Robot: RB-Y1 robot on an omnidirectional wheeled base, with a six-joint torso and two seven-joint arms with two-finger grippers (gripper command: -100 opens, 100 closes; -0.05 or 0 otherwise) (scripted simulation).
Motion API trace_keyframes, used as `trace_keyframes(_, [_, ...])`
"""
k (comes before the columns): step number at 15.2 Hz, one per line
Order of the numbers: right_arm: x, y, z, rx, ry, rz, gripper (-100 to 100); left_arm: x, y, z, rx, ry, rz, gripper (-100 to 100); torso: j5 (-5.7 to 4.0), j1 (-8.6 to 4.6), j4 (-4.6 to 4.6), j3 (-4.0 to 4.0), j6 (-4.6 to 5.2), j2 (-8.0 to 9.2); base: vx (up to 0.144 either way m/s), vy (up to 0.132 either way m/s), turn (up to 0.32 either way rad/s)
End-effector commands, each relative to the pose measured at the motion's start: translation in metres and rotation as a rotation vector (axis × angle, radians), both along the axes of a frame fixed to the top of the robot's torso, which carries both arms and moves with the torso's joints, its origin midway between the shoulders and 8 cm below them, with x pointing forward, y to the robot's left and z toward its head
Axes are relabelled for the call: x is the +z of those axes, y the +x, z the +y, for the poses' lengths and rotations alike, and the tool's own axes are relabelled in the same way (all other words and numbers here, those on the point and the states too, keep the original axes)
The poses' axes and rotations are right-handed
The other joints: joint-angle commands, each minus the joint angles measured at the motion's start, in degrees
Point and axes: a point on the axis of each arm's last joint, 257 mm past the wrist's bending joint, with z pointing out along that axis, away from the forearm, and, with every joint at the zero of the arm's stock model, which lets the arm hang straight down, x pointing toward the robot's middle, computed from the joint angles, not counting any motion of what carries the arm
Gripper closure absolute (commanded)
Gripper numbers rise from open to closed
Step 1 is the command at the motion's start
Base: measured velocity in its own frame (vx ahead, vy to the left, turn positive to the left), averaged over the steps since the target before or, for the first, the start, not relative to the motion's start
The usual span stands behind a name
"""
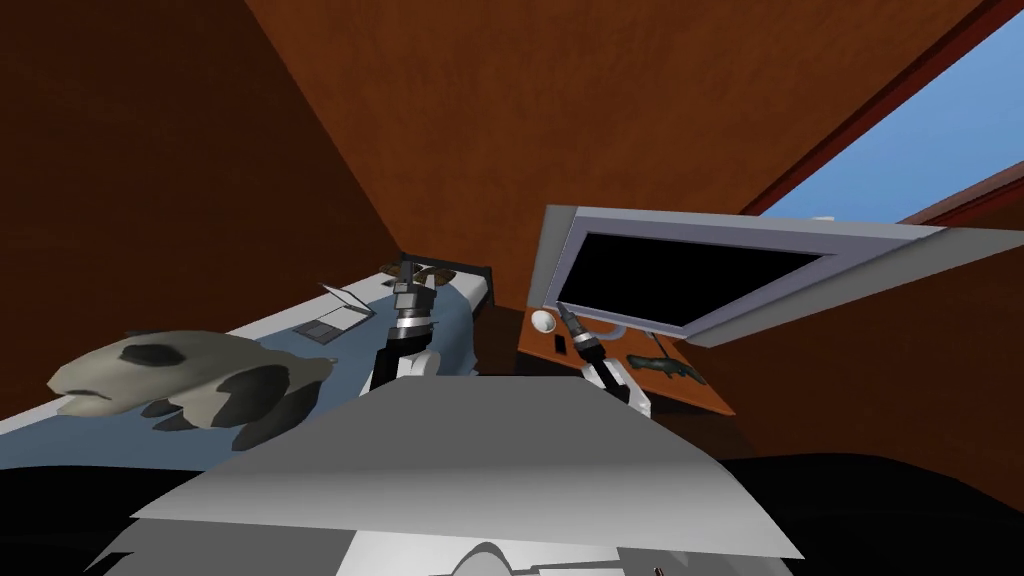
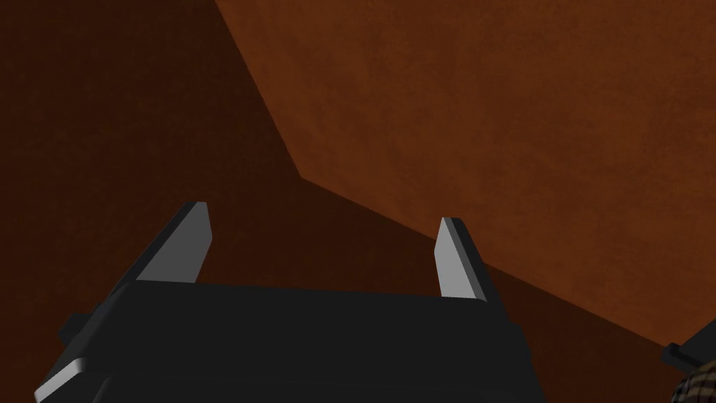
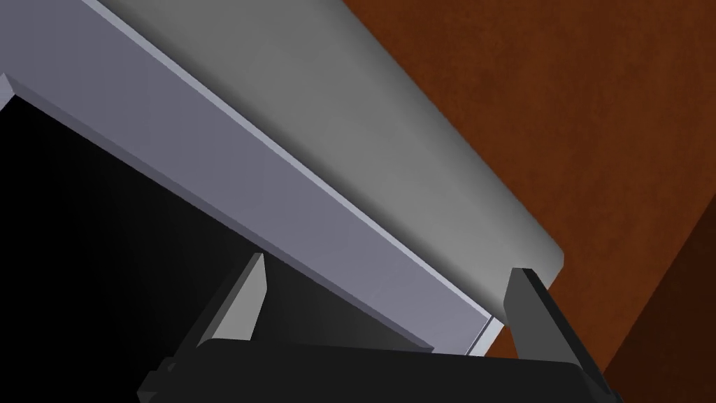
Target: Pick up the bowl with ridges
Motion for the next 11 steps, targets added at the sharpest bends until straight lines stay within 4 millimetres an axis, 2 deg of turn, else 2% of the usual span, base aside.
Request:
trace_keyframes(1, [-0.025,0.001,-0.004,0.007,-0.090,0.046,-100,0.000,0.000,0.000,0.000,0.000,0.000,0,0.00,0.00,0.00,0.00,0.00,0.00,-0.007,0.037,0.096])
trace_keyframes(2, [-0.031,0.001,-0.006,0.004,-0.100,0.057,-100,0.000,0.000,0.000,0.000,0.000,0.000,0,0.00,0.00,0.00,-0.01,-0.01,-0.01,-0.012,0.042,0.141])
trace_keyframes(4, [-0.056,0.001,-0.013,0.009,-0.183,0.103,-100,0.000,0.000,0.000,0.000,0.000,0.000,0,0.00,-0.01,0.00,0.01,-0.03,0.01,-0.020,0.041,0.202])
trace_keyframes(5, [-0.057,0.001,-0.013,0.009,-0.185,0.103,-100,0.000,0.000,0.000,0.000,0.000,0.000,0,0.00,0.01,0.00,0.01,-0.03,0.02,0.001,0.046,0.090])
trace_keyframes(6, [-0.076,0.000,-0.019,0.017,-0.256,0.138,-100,0.000,0.000,0.000,0.000,0.000,0.000,0,0.00,0.03,0.00,0.00,0.00,-0.01,-0.001,0.059,0.134])
trace_keyframes(7, [-0.082,-0.001,-0.021,0.016,-0.272,0.150,-100,0.000,0.000,0.000,0.000,0.000,0.000,0,0.01,0.06,-0.01,-0.02,-0.02,-0.02,-0.003,0.064,0.165])
trace_keyframes(9, [-0.107,-0.003,-0.031,0.022,-0.355,0.197,-100,0.000,0.000,0.000,0.000,0.000,0.000,0,0.02,0.11,-0.01,-0.02,-0.02,-0.03,0.001,0.066,0.159])
trace_keyframes(10, [-0.108,-0.004,-0.031,0.023,-0.359,0.197,-100,0.000,0.000,0.000,0.000,0.000,0.000,0,0.03,0.11,-0.01,-0.02,-0.02,-0.03,0.002,0.029,0.060])
trace_keyframes(11, [-0.122,-0.005,-0.039,0.034,-0.428,0.224,-100,0.000,0.000,0.000,0.000,0.000,0.000,0,0.01,0.03,-0.01,-0.02,0.02,-0.03,-0.002,0.045,0.127])
